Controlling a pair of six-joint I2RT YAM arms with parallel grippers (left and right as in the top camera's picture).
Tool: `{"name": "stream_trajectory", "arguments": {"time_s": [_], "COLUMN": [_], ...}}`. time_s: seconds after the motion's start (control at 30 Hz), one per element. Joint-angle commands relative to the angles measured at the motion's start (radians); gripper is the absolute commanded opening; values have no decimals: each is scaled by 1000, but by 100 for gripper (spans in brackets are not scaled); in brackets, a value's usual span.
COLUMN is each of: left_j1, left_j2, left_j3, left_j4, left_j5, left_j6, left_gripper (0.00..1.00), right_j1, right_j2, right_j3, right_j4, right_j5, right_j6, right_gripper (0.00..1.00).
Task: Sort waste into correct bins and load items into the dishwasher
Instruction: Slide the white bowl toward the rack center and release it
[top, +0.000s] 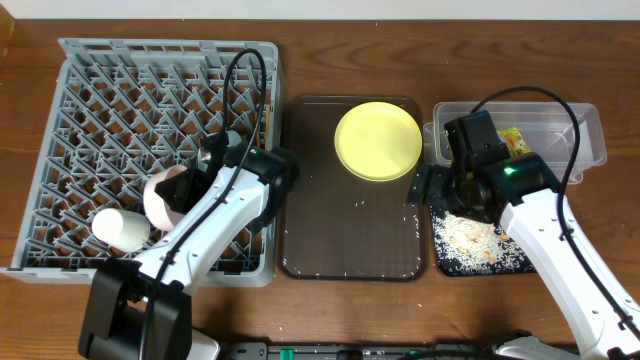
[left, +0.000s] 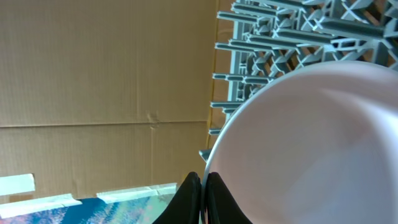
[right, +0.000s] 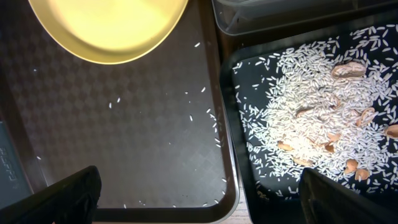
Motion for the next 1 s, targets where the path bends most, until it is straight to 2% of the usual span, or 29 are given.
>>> {"name": "stream_trajectory", "arguments": {"time_s": [0.0,0.5,0.67,0.97], "left_j1": [0,0,-3,-85], "left_j2": [2,2,11,56], "left_j3": [-13,-46,-50,-50], "left_j4": [-7,5,5,-28], "left_j5": [-60,-39,8,78], "left_j6": [-24,-47,-50,-85], "left_gripper": [7,7,8,8], "right_j1": [-2,-2,-2,-2], "right_j2": [-5,-5,-5,-5], "right_j3": [0,0,0,0], "right_j4": [0,-2,0,10], "right_j5": [-4,-4,-4,-4], "right_j6": [-16,-24,-24,-24], "right_gripper": [99,99,99,99]}}
